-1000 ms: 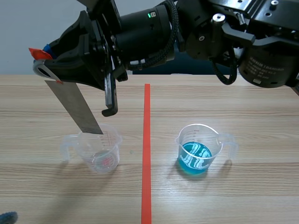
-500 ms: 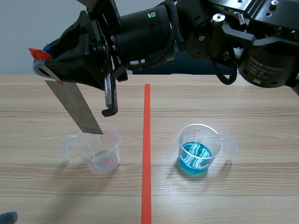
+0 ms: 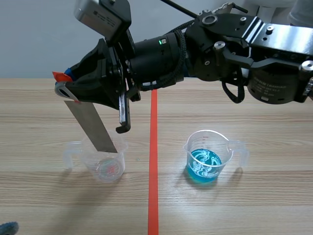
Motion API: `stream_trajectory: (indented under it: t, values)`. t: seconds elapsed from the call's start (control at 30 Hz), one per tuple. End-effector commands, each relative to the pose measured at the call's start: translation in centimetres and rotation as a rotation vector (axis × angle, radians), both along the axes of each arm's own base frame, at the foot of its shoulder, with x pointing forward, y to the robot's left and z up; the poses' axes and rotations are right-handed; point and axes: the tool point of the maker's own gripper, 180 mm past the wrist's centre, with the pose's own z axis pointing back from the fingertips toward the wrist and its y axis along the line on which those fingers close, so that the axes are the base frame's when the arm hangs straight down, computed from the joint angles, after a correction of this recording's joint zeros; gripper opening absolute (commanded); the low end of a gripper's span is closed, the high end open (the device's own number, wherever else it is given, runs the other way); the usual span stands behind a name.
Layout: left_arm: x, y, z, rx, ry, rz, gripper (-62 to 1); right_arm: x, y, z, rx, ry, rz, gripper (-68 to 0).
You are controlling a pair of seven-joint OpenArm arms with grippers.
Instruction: Do the redox reaction experiment
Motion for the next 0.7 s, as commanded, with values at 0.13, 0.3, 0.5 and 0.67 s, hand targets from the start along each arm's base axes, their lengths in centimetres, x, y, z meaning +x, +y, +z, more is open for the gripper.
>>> stream_trajectory:
  t: [0.13,0.3,0.5,0.67]
  values:
    - [0.2,-0.6,0.9,-0.041,-0.023,0.001,1.4,-0.5,0.8,0.2,0.039,0.013,0.035,-66.9]
    - [0.2,-0.6,0.9,-0.041,-0.023,0.001,1.4,-0.2,0.9,-0.9,0.035,0.010,0.039,-66.9]
    - [0.2,-0.6,0.9,-0.041,-0.023,0.001,1.4,-0.4,1.1,-2.2,0.037,-0.025,0.072,-66.9]
    - [0.2,-0.6,0.9,-0.041,-0.023,0.001,1.4,-0.8,1.3,-4.0,0.013,-0.034,0.103,-66.9]
